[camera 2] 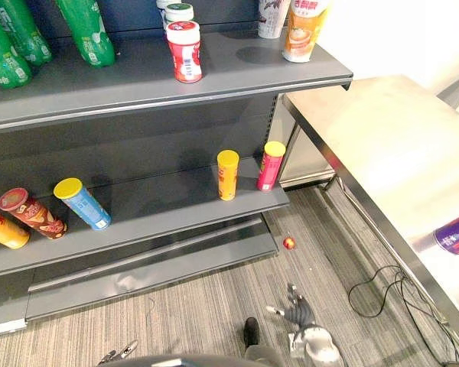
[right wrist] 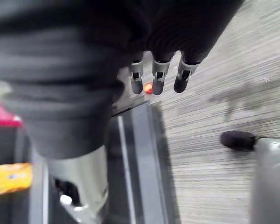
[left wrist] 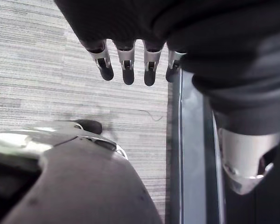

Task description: Put the gum and the chips on the shelf.

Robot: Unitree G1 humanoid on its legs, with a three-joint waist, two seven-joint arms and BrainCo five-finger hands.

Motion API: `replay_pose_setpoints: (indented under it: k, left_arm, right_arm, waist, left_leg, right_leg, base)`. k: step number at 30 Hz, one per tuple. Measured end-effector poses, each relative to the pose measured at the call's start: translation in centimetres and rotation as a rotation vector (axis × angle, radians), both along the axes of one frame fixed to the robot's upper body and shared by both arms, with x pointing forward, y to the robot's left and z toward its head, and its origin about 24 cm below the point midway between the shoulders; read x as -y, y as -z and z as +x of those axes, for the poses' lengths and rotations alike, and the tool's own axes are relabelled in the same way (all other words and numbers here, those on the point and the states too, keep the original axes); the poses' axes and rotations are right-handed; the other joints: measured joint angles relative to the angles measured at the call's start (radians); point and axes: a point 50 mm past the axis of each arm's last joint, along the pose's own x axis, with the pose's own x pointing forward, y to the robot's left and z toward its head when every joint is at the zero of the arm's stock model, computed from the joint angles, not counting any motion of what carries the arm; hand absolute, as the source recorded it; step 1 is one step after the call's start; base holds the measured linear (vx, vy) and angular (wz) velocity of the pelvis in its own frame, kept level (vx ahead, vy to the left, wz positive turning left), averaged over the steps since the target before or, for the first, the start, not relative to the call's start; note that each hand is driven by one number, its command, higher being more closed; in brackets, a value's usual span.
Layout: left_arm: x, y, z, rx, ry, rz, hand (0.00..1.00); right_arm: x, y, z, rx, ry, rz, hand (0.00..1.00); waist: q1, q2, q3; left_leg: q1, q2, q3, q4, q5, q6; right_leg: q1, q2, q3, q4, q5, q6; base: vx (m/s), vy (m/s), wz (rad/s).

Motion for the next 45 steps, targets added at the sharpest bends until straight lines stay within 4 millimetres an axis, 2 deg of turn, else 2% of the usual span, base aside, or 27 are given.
replay_pose_setpoints:
  k: [1,8,12,16,18,22,24,25,27,28,29,31,32,33,35,36,37,41,42,44,45]
  left_arm:
    - [0.1,0.1,0.0,-0.006,-0.002,-0.005,0.0]
    - [0.1,0.1,0.0,-0.004,-0.008,-0.012,0.0]
    - [0.3,0.1,0.0,0.002,-0.019,-0.027,0.0]
    - [0.2,0.2,-0.1,0.006,-0.054,-0.037,0.0]
    - [0.3,0.2,0.1,0.024,-0.104,-0.053,0.0]
    - [0.9,0.1,1.2,0.065,-0.145,-0.075,0.0]
    - [0.8,0.1,1.0,0.074,-0.208,-0.082,0.0]
    - [0.7,0.1,1.0,0.08,-0.231,-0.081,0.0]
    - [0.7,0.1,0.9,0.09,-0.27,-0.083,0.0]
    - [0.9,0.0,1.2,0.105,-0.284,-0.087,0.0]
    - [1.0,-0.2,1.9,0.138,-0.289,-0.084,0.0]
    - [0.7,-0.4,2.8,0.17,-0.289,-0.074,0.0]
    - [0.6,-0.5,3.3,0.183,-0.276,-0.072,0.0]
    - [0.9,-0.6,3.9,0.191,-0.234,-0.076,0.0]
    - [1.5,-0.8,5.2,0.211,-0.183,-0.09,0.0]
    - [2.0,-0.9,6.2,0.229,-0.136,-0.101,0.0]
    - [2.3,-1.0,6.8,0.242,-0.103,-0.107,0.0]
    - [2.6,-0.9,6.7,0.218,-0.068,-0.116,0.0]
    - [2.6,-0.8,6.6,0.211,-0.061,-0.115,0.0]
    - [2.2,-0.7,6.3,0.197,-0.062,-0.107,0.0]
    - [2.1,-0.7,6.2,0.195,-0.059,-0.105,0.0]
  right_arm:
    - [0.1,0.7,-1.2,-0.05,0.051,0.011,0.0]
    - [0.0,2.6,-4.5,-0.213,0.183,0.044,0.0]
    - [0.0,3.2,-6.0,-0.275,0.257,0.062,0.0]
    - [0.7,3.3,-6.8,-0.294,0.364,0.07,0.0]
    - [1.2,3.2,-6.9,-0.281,0.436,0.08,0.0]
    - [1.8,3.1,-7.1,-0.249,0.544,0.095,0.0]
    - [1.3,2.9,-7.1,-0.212,0.601,0.121,0.0]
    - [0.9,2.9,-6.9,-0.195,0.615,0.134,0.0]
    - [0.2,2.8,-6.2,-0.163,0.633,0.162,0.0]
    - [0.1,2.8,-6.3,-0.153,0.665,0.174,0.0]
    - [0.1,2.8,-6.3,-0.163,0.675,0.177,0.0]
    - [0.0,3.0,-6.8,-0.184,0.685,0.176,0.0]
    - [0.0,3.1,-7.3,-0.2,0.695,0.172,0.0]
    - [-0.2,3.3,-7.9,-0.228,0.7,0.168,0.0]
    - [-0.5,3.4,-7.3,-0.238,0.689,0.178,0.0]
    - [-0.7,3.6,-7.2,-0.248,0.687,0.187,0.0]
    - [-0.6,3.6,-7.1,-0.252,0.685,0.186,0.0]
    - [0.0,3.5,-5.7,-0.235,0.673,0.18,0.0]
    - [0.1,3.5,-5.9,-0.244,0.674,0.179,0.0]
    - [0.0,3.6,-5.9,-0.25,0.674,0.181,0.0]
    - [0.1,3.6,-5.9,-0.25,0.674,0.179,0.0]
  waist:
    - [0.0,0.003,0.004]
    - [0.0,0.009,0.007]
    - [0.0,0.02,0.014]
    - [-0.001,0.018,0.02]
    - [0.0,0.017,0.044]
    - [-0.003,0.033,0.09]
    - [-0.001,0.022,0.101]
    - [0.0,0.017,0.101]
    - [-0.001,0.016,0.102]
    - [-0.001,0.038,0.094]
    - [0.002,0.039,0.095]
    - [0.001,0.027,0.096]
    - [0.001,0.017,0.098]
    - [0.002,0.011,0.098]
    - [-0.01,0.013,0.1]
    - [-0.024,0.013,0.1]
    - [-0.026,0.006,0.096]
    - [-0.028,0.029,0.108]
    - [-0.027,0.03,0.109]
    - [-0.027,0.022,0.113]
    - [-0.029,0.019,0.115]
  left_leg:
    - [0.008,0.002,0.0,0.0,-0.001,-0.002]
    - [0.016,0.004,0.0,-0.003,-0.005,-0.007]
    - [0.034,0.01,0.002,-0.006,-0.008,-0.012]
    - [0.036,0.013,0.008,0.009,-0.015,-0.012]
    - [0.0,0.03,0.017,0.128,-0.073,-0.007]
    - [-0.023,0.053,0.076,0.247,-0.144,0.006]
    - [-0.027,0.063,0.139,0.29,-0.174,0.014]
    - [-0.045,0.079,0.175,0.333,-0.2,0.012]
    - [-0.076,0.119,0.269,0.398,-0.242,0.016]
    - [-0.074,0.159,0.345,0.393,-0.243,0.026]
    - [-0.068,0.181,0.409,0.392,-0.243,0.026]
    - [-0.034,0.189,0.476,0.38,-0.239,0.021]
    - [0.0,0.189,0.524,0.378,-0.237,0.022]
    - [0.02,0.184,0.552,0.377,-0.237,0.023]
    - [0.031,0.174,0.576,0.354,-0.22,0.032]
    - [0.032,0.156,0.578,0.326,-0.192,0.046]
    - [0.042,0.14,0.579,0.309,-0.163,0.042]
    - [0.049,0.148,0.609,0.303,-0.11,0.026]
    - [0.05,0.162,0.622,0.323,-0.091,0.011]
    - [0.043,0.191,0.626,0.38,-0.051,0.016]
    - [0.043,0.194,0.621,0.382,-0.053,0.015]
  right_leg:
    - [0.008,0.001,-0.001,0.0,-0.002,-0.002]
    - [0.015,0.003,-0.002,0.0,-0.006,0.0]
    - [0.032,0.011,-0.002,0.0,-0.008,0.005]
    - [0.037,0.014,0.005,0.001,-0.014,0.01]
    - [0.044,0.021,0.023,0.009,-0.018,0.004]
    - [-0.002,0.034,0.079,0.089,-0.035,0.016]
    - [-0.041,0.045,0.111,0.121,-0.039,0.015]
    - [-0.071,0.043,0.091,0.135,-0.041,0.01]
    - [-0.129,0.042,0.022,0.15,-0.076,-0.042]
    - [-0.154,0.029,-0.092,0.16,-0.122,-0.11]
    - [-0.197,-0.007,-0.232,0.254,-0.118,-0.109]
    - [-0.195,-0.069,-0.377,0.396,-0.134,-0.123]
    - [-0.146,-0.11,-0.443,0.46,-0.14,-0.14]
    - [-0.112,-0.125,-0.46,0.453,-0.169,-0.116]
    - [-0.119,-0.12,-0.483,0.439,-0.171,-0.116]
    - [-0.123,-0.121,-0.494,0.425,-0.172,-0.115]
    - [-0.132,-0.117,-0.498,0.419,-0.173,-0.114]
    - [-0.13,-0.059,-0.481,0.333,-0.171,-0.092]
    - [-0.123,-0.036,-0.461,0.307,-0.162,-0.099]
    - [-0.083,-0.012,-0.441,0.245,-0.145,-0.106]
    - [-0.066,-0.008,-0.437,0.221,-0.138,-0.107]
  base:
    - [0.0,0.0,0.0]
    - [0.0,0.0,0.0]
    - [0.0,0.0,0.0]
    - [0.0,-0.002,-0.03]
    - [-0.02,0.022,-0.2]
    - [-0.08,0.05,-0.42]
    - [-0.11,0.065,-0.86]
    - [-0.16,0.103,-1.48]
    - [-0.15,0.093,-1.57]
    - [-0.07,0.054,-1.7]
    - [-0.02,0.033,-1.63]
    - [0.06,0.003,-1.24]
    - [0.12,-0.068,-1.3]
    - [0.11,-0.094,-1.11]
    - [0.07,-0.1,-0.67]
    - [0.12,-0.156,-0.43]
    - [0.12,-0.168,-0.39]
    - [0.07,-0.143,-0.6]
    - [0.04,-0.112,-0.43]
    - [0.05,-0.09,-0.32]
    - [0.05,-0.064,-0.23]
